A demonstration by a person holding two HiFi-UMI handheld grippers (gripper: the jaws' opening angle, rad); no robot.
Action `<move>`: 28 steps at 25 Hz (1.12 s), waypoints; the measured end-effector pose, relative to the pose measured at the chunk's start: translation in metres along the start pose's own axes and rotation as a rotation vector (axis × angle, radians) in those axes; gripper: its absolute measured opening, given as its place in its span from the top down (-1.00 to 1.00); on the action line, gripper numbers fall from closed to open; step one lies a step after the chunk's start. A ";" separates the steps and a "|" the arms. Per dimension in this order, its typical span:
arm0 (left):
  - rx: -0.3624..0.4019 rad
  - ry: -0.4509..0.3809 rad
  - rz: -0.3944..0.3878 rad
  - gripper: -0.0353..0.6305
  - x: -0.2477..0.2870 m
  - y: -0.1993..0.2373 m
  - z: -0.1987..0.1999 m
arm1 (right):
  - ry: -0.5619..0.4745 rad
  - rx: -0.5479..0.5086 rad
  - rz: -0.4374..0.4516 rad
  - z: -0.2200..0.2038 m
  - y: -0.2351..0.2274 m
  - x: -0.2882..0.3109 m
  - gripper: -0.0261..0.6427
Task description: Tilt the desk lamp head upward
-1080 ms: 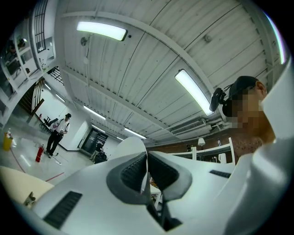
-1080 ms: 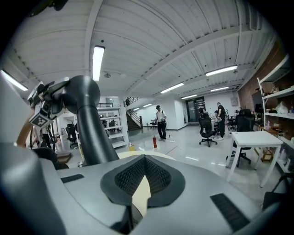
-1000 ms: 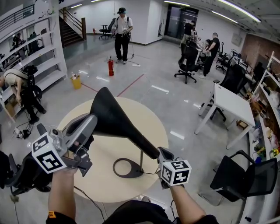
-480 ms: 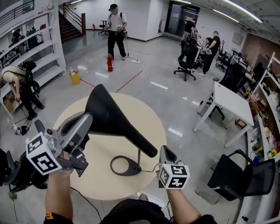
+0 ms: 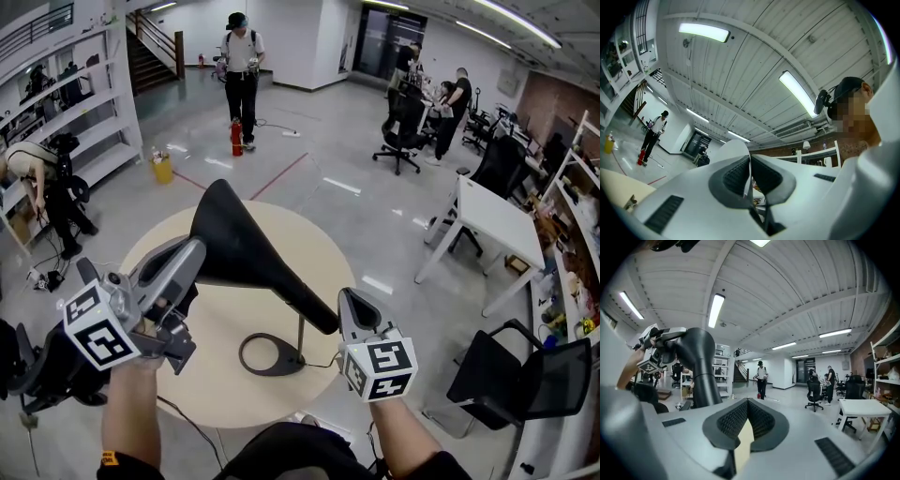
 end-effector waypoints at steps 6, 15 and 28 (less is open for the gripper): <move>0.003 -0.002 0.010 0.72 -0.001 -0.001 -0.001 | 0.029 -0.032 0.031 -0.005 0.015 0.005 0.88; 0.074 0.026 0.013 0.72 0.006 -0.014 0.005 | 0.020 -0.032 0.005 -0.008 0.021 0.005 0.88; 0.053 -0.156 0.188 0.71 -0.086 -0.005 -0.023 | -0.026 0.055 -0.089 -0.021 0.016 -0.042 0.87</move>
Point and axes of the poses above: the fingertips, and each gripper's own axes: x forward along the fingers, y to its left, z out of its top, the point moved 2 cm from there along -x, backward along the fingers
